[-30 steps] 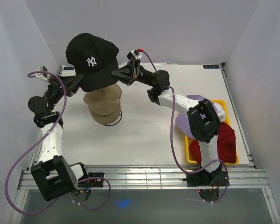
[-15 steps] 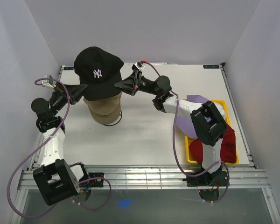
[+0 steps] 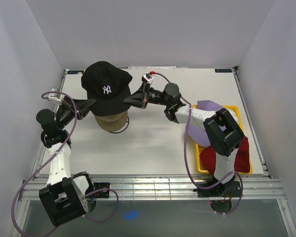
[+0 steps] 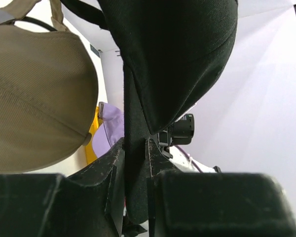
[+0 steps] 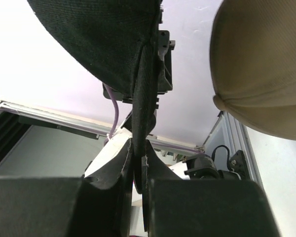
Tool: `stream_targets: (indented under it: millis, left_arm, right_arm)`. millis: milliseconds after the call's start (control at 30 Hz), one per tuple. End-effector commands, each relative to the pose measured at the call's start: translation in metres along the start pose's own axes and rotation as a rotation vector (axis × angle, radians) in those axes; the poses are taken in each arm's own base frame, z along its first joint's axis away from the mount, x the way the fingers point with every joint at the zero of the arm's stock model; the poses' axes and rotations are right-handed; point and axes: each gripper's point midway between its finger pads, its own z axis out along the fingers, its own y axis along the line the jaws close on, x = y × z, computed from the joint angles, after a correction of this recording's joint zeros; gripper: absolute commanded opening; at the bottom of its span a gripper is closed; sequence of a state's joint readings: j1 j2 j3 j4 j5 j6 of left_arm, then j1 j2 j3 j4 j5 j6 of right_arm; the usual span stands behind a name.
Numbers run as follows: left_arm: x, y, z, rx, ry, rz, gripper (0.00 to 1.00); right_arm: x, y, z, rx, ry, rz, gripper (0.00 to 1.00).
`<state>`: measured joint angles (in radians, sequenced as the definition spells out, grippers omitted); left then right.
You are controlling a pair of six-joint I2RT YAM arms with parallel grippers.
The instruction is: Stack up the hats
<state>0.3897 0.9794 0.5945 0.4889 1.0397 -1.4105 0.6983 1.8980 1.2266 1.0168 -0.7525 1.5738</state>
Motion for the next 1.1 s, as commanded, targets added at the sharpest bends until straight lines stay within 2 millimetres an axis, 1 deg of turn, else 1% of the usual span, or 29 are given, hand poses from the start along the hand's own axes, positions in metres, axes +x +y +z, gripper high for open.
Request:
stream_targets:
  millis: [0,133,367,467,533,700,900,1067]
  left_arm:
    - [0.03,-0.02,-0.007,0.062,0.11,0.115,0.0]
    - [0.037,-0.021,-0.009,0.067,0.124,0.136,0.0]
    - [0.054,-0.006,-0.014,0.046,0.151,0.137,0.0]
    - [0.061,-0.004,-0.017,0.042,0.168,0.143,0.0]
    - [0.065,-0.003,-0.019,0.042,0.175,0.167,0.0]
    - [0.074,0.01,-0.022,0.021,0.193,0.152,0.0]
    - [0.077,0.024,-0.024,-0.024,0.185,0.143,0.0]
    - [0.073,0.04,-0.024,-0.105,0.158,0.145,0.0]
  right_arm:
    - [0.036,-0.032,0.0,0.086,0.116,-0.018,0.08]
    - [0.04,-0.045,-0.001,0.136,0.133,-0.018,0.08]
    - [0.046,-0.06,-0.004,0.193,0.153,-0.028,0.08]
    - [0.048,-0.065,-0.004,0.225,0.162,-0.045,0.08]
    - [0.049,-0.065,-0.004,0.237,0.166,-0.081,0.08]
    - [0.051,-0.068,-0.006,0.296,0.168,-0.112,0.08]
    - [0.054,-0.078,-0.005,0.322,0.181,-0.116,0.08]
    - [0.057,-0.09,-0.007,0.345,0.187,-0.097,0.08]
